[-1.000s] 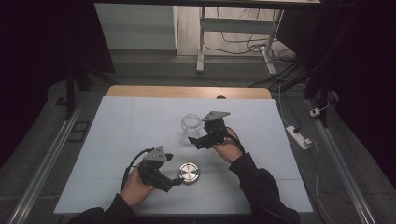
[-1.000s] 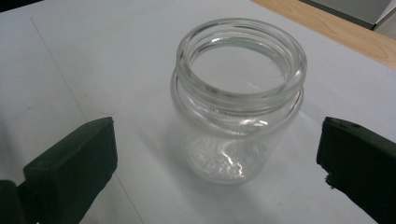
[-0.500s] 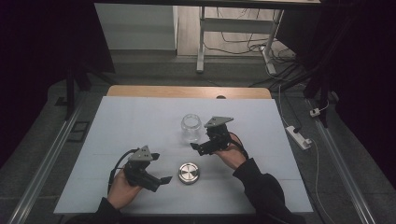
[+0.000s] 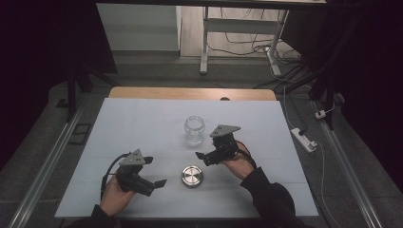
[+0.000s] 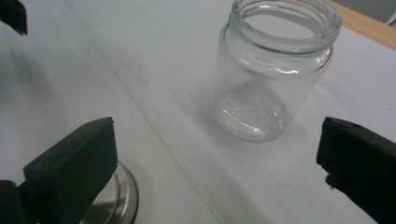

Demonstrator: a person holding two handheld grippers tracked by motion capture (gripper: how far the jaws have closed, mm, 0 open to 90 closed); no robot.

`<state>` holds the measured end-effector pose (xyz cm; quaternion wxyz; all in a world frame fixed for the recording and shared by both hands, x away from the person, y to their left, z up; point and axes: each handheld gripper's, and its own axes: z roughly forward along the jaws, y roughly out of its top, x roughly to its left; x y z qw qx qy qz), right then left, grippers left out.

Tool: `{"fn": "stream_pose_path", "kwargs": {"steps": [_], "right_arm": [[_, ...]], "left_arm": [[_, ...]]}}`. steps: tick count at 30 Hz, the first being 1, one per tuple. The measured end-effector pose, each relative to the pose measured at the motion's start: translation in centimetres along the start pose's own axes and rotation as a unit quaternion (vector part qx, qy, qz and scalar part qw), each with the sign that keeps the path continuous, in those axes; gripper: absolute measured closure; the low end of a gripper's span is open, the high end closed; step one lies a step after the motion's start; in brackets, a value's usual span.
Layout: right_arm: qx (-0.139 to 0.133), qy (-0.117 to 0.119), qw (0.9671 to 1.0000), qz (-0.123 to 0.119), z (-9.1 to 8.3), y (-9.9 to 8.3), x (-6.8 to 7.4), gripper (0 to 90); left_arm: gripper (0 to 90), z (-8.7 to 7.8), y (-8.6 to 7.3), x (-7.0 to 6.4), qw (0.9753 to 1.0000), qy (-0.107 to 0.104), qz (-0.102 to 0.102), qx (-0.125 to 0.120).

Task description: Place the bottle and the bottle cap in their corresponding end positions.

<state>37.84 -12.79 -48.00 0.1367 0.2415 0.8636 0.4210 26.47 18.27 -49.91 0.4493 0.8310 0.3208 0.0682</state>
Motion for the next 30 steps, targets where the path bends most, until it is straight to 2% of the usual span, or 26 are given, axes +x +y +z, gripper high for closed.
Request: {"fn": "stream_pose_path", "kwargs": {"steps": [16, 21, 30], "right_arm": [[-0.001, 0.001, 1.0, -0.005, -2.5, -1.7, 1.4, 0.0], [-0.011, -0.003, 0.9999, 0.004, -4.0, -2.3, 1.5, 0.0], [-0.015, -0.027, 0.9992, 0.024, -7.0, -4.4, 1.2, 0.0]], "left_arm": [[0.0, -2.7, -1.8, 0.5, 0.9994, 0.026, -0.02, -0.01], [0.0, -3.6, -2.3, 0.6, 0.999, 0.035, -0.024, -0.015], [0.0, -5.3, -3.4, 0.7, 0.9973, 0.06, -0.033, -0.026]]}}
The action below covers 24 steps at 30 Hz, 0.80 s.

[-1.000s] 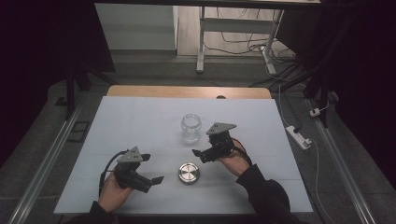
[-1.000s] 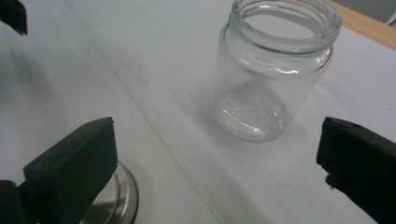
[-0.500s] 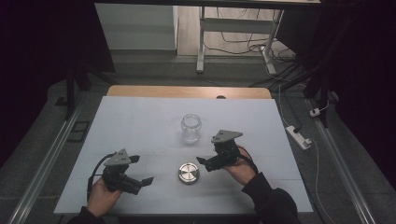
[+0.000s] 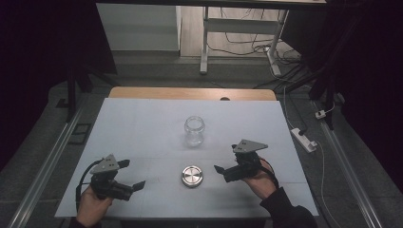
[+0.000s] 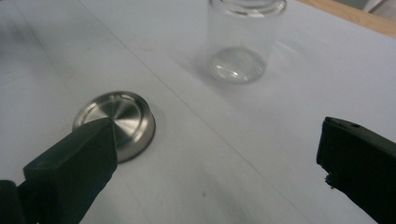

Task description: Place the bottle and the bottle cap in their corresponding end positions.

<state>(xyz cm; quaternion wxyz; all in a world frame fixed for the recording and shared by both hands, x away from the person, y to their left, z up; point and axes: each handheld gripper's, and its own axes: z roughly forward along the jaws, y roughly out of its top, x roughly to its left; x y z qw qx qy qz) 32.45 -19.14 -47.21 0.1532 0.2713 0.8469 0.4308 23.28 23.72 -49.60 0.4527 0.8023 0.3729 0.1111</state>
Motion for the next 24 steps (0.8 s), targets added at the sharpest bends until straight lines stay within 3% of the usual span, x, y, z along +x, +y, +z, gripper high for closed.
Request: {"fn": "stream_pose_path", "kwargs": {"steps": [15, 24], "right_arm": [[-0.001, -0.037, 0.9984, 0.043, -3.9, -3.4, -1.0, 0.0], [-0.003, -0.071, 0.9952, 0.067, -6.7, -5.6, -1.4, 0.0]], "left_arm": [[0.0, -2.5, -2.2, 0.5, 0.9992, 0.029, -0.027, -0.006], [0.0, -3.7, -3.6, 0.7, 0.9982, 0.038, -0.046, -0.006]]}}
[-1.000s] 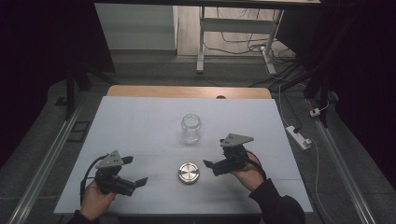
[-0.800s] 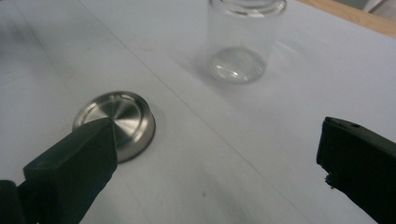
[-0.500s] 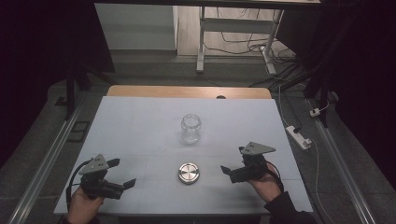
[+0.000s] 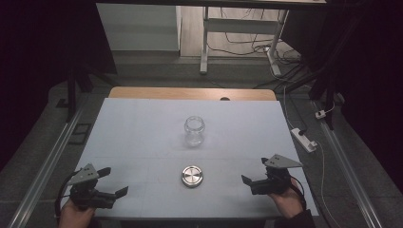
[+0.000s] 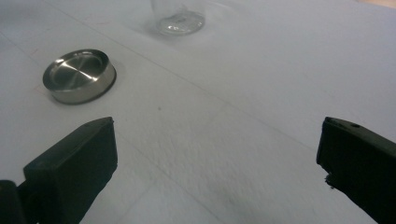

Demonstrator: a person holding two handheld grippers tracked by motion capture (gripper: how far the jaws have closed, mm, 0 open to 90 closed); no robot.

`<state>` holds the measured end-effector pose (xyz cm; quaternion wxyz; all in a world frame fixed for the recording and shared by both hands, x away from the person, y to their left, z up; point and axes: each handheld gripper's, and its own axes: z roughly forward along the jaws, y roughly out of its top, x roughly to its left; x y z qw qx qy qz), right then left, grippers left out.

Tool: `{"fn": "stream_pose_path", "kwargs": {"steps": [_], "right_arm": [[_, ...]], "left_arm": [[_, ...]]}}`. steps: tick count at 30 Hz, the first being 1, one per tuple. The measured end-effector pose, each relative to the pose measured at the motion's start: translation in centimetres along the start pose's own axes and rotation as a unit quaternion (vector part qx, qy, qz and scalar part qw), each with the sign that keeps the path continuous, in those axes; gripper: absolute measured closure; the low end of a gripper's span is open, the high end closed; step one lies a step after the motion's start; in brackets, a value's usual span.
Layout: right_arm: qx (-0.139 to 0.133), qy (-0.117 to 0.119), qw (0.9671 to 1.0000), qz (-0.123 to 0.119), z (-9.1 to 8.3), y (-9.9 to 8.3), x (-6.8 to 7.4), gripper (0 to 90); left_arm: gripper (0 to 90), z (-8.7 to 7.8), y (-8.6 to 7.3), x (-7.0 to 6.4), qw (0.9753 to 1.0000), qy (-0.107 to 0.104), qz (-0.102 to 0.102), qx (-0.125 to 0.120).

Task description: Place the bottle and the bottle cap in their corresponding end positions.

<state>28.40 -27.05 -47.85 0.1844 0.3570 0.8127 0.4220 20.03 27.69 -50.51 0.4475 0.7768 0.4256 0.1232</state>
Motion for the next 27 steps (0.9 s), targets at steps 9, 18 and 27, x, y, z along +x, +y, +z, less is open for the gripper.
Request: {"fn": "stream_pose_path", "kwargs": {"steps": [9, 18, 27], "right_arm": [[0.011, -0.038, 0.9986, 0.035, -2.4, -2.7, -0.9, 0.0], [0.03, -0.049, 0.9963, 0.064, -4.0, -4.8, -1.1, 0.0], [0.036, -0.052, 0.9955, 0.07, -4.6, -5.2, -1.0, 0.0]], "left_arm": [[0.0, -0.8, -1.5, 0.6, 0.9997, 0.006, -0.024, 0.006], [0.0, -0.9, -2.8, 0.9, 0.9984, 0.019, -0.039, 0.036], [0.0, -0.7, -2.7, 0.9, 0.9971, 0.027, -0.049, 0.051]]}}
